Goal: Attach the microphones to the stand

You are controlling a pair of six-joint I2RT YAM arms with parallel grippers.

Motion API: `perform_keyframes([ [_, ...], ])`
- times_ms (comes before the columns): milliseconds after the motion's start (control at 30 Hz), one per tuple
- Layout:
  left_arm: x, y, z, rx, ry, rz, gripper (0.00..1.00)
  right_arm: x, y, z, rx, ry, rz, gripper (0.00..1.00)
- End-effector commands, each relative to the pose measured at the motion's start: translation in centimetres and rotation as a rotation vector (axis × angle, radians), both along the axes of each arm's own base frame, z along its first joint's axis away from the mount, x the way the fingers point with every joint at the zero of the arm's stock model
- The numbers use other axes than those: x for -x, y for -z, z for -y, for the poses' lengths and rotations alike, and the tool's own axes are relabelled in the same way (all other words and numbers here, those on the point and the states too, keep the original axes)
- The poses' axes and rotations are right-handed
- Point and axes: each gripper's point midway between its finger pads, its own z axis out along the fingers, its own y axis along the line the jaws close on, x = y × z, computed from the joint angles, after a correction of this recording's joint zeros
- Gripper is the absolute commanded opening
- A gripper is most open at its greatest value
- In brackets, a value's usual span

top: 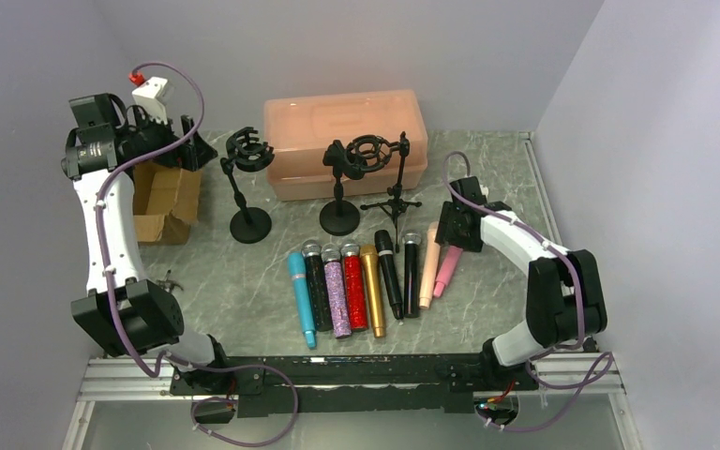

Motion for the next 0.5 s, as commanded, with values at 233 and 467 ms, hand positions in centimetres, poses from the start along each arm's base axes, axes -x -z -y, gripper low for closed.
perform_keyframes([
  [233, 2.6, 2.7, 3.0, -0.070, 0.181, -0.014, 0.99, -1.4, -4.1, -0.7, -0.056, 0.006, 0.130, 0.65],
  [467, 3.3, 3.0, 4.4, -0.115, 0.239, 0.020, 1.00, -1.5, -8.1, -2.1, -0.137, -0.008, 0.224, 0.66],
])
